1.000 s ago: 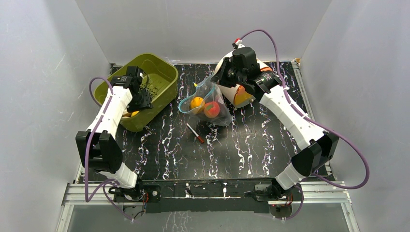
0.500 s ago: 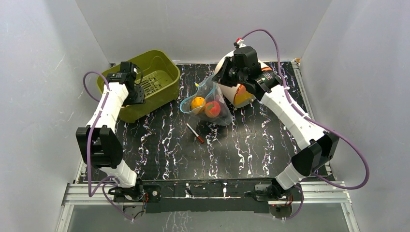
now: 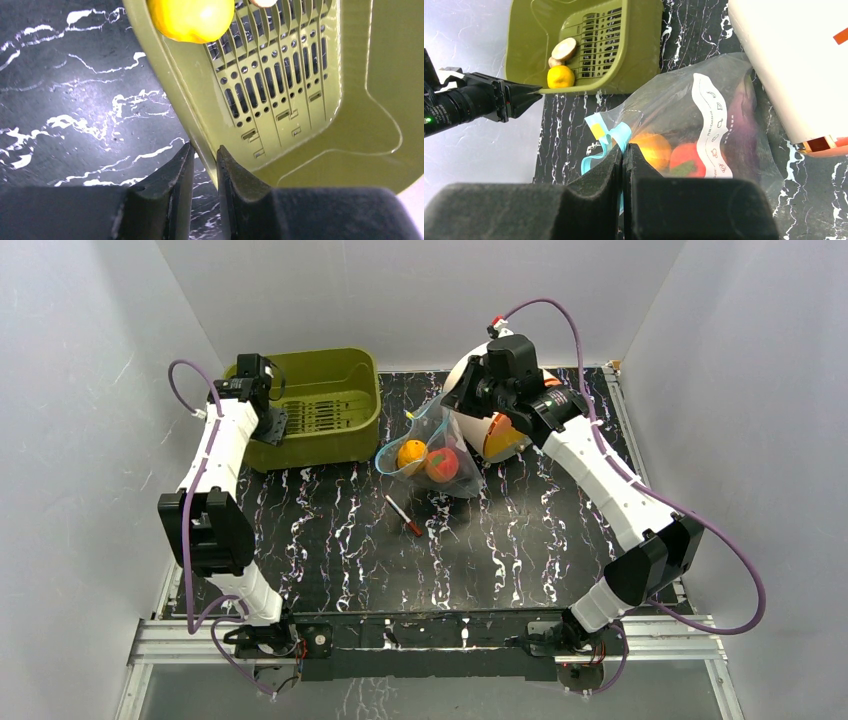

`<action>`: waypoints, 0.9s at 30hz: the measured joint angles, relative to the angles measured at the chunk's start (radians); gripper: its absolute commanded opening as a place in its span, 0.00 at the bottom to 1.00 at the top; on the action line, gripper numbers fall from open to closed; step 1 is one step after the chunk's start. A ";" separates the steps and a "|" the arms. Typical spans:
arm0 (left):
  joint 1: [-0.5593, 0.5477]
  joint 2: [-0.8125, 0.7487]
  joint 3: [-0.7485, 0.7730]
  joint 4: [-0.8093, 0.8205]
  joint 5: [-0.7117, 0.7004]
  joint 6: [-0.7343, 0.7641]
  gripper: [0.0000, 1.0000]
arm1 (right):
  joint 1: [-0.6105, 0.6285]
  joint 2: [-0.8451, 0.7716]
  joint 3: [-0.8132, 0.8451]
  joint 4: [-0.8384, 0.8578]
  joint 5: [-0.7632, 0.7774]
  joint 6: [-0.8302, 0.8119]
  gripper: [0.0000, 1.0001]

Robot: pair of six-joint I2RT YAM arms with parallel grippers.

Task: Place the food in the zip-top bag and seal the zipper
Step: Move the bin to the center of the board.

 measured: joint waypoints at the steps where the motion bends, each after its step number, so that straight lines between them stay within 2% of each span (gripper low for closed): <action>1: 0.002 0.002 0.001 0.006 -0.002 0.041 0.05 | -0.002 0.000 0.000 0.000 0.000 -0.001 0.00; 6: 0.025 0.002 -0.002 0.054 0.016 0.235 0.00 | -0.007 -0.001 0.000 0.000 0.000 -0.008 0.00; 16: 0.114 0.006 0.006 0.200 0.049 0.713 0.00 | -0.017 -0.021 -0.007 0.001 -0.001 -0.018 0.00; 27: 0.122 0.178 0.139 0.320 0.055 1.151 0.00 | -0.017 -0.075 -0.012 0.008 0.007 -0.071 0.00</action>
